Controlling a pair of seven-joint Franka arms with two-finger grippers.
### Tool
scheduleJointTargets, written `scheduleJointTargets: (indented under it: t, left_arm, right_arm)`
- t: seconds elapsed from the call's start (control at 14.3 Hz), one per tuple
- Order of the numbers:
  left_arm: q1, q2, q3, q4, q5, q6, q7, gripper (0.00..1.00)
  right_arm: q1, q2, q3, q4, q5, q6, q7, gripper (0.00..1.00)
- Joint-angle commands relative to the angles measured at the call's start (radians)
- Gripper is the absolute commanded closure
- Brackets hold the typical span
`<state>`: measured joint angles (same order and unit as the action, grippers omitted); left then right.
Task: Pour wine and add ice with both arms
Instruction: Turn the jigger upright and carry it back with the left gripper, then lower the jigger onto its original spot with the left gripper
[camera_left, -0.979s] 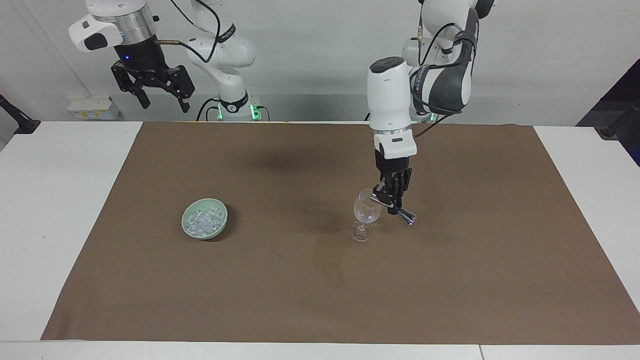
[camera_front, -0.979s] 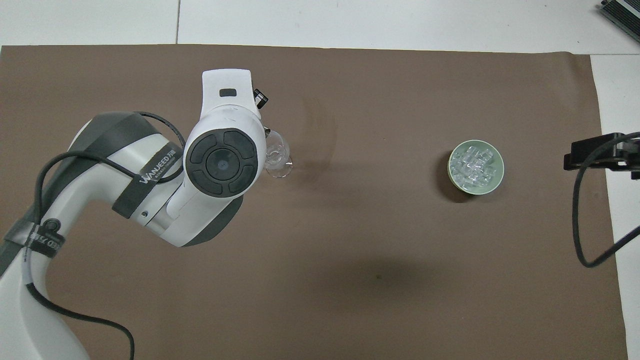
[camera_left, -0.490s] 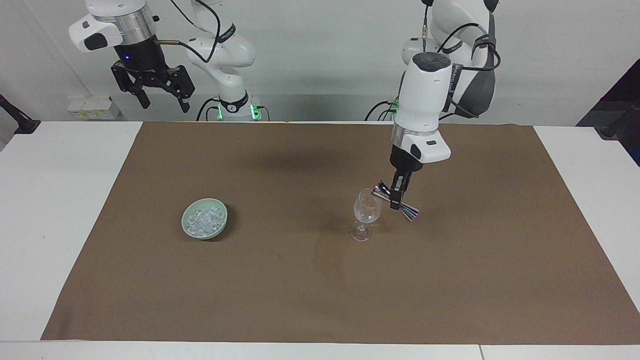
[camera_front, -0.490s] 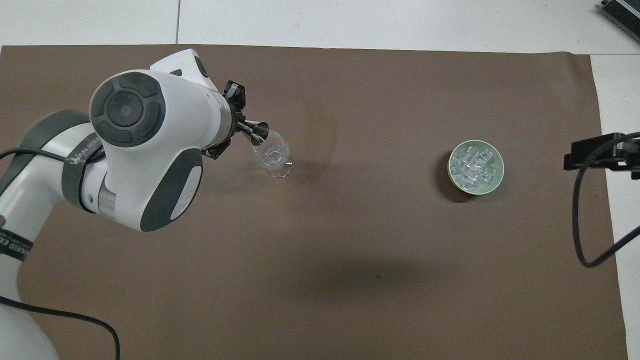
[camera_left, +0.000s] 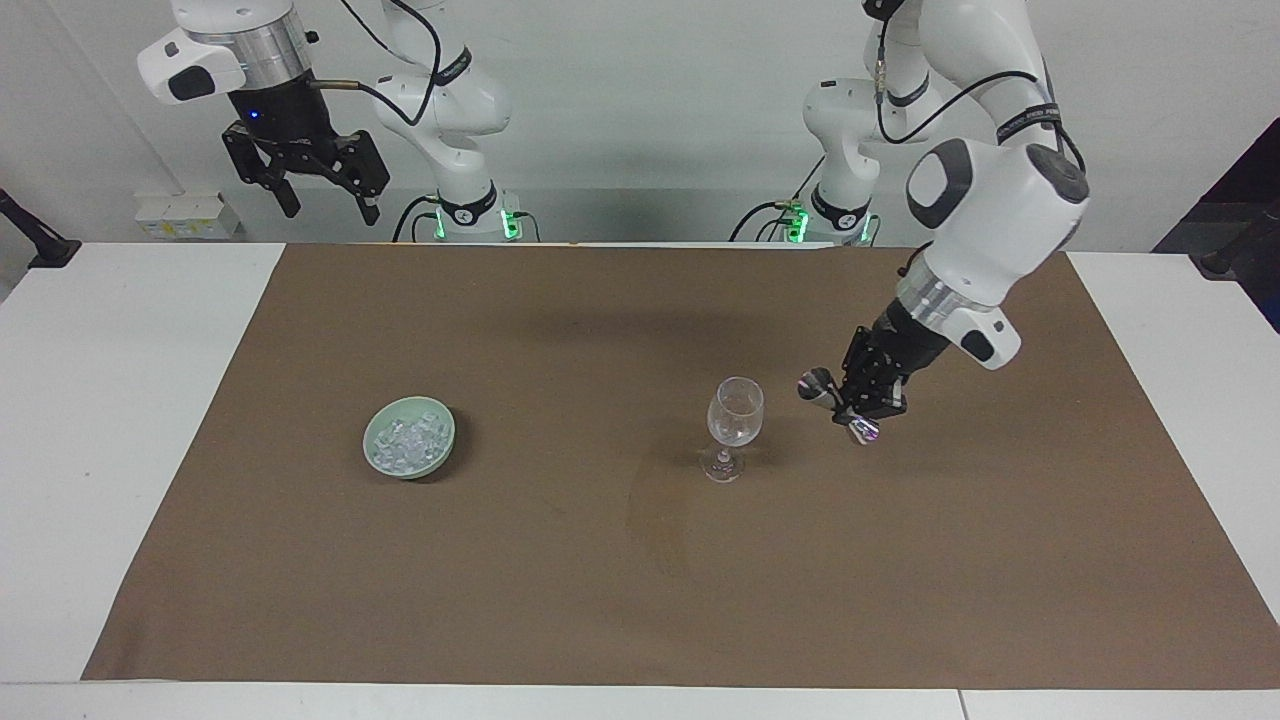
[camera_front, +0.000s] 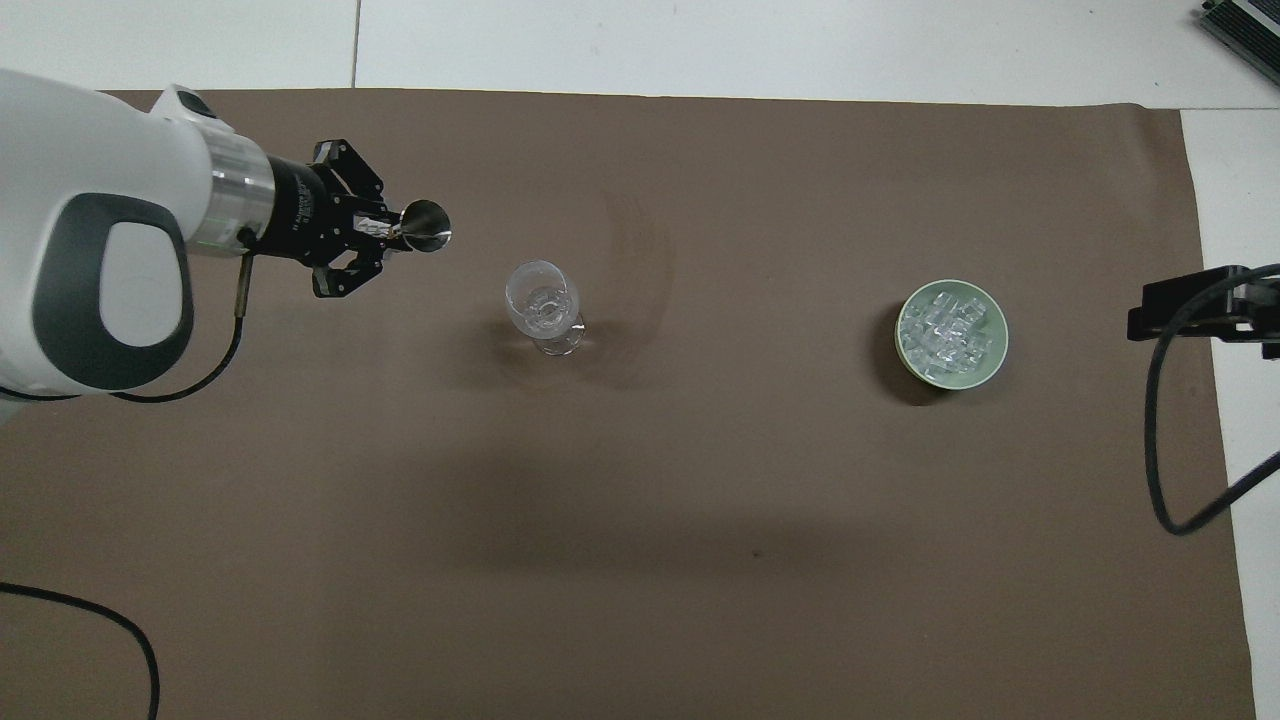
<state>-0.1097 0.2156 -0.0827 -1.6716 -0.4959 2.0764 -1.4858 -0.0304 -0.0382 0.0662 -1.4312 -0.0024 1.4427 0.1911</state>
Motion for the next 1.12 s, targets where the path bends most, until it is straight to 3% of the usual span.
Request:
scheduleJointTargets:
  t: [0.0,0.49,0.84,1.05]
  left_arm:
    - [0.09,0.013,-0.014,-0.025,-0.188,-0.027,0.051,1.0]
    - [0.237,0.048,-0.015,-0.152,-0.487,-0.038,0.198,1.0]
    - [0.307,0.068,-0.015,-0.218,-0.604,-0.07,0.277,1.0]
    - [0.349,0.117,-0.014,-0.22,-0.645,-0.111,0.324,1.0]
  right_arm:
    - [-0.017,-0.019,0.006,-0.018,0.022,-0.005,-0.018,0.0]
    - [-0.017,-0.019,0.006,-0.018,0.022,-0.007,-0.018,0.0]
    - [-0.017,-0.019,0.006,-0.018,0.022,-0.007,-0.018,0.0]
    - [-0.017,-0.019,0.006,-0.018,0.022,-0.005,-0.018,0.0]
